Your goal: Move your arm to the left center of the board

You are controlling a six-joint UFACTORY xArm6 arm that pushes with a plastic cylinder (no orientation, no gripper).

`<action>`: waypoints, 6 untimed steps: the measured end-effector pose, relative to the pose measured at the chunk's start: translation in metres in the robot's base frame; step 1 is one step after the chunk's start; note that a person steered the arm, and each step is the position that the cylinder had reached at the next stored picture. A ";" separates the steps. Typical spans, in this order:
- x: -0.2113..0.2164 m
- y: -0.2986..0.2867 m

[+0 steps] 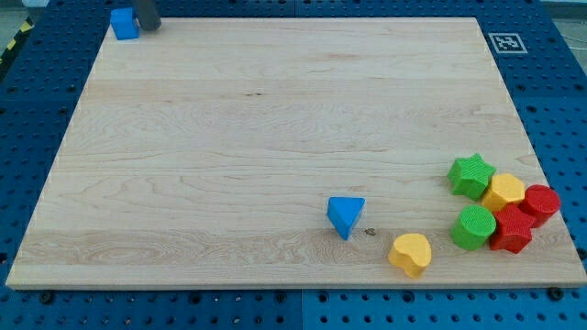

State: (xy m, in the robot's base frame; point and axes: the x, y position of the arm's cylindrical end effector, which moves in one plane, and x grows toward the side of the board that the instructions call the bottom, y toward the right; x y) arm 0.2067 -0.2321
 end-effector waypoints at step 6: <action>0.236 0.000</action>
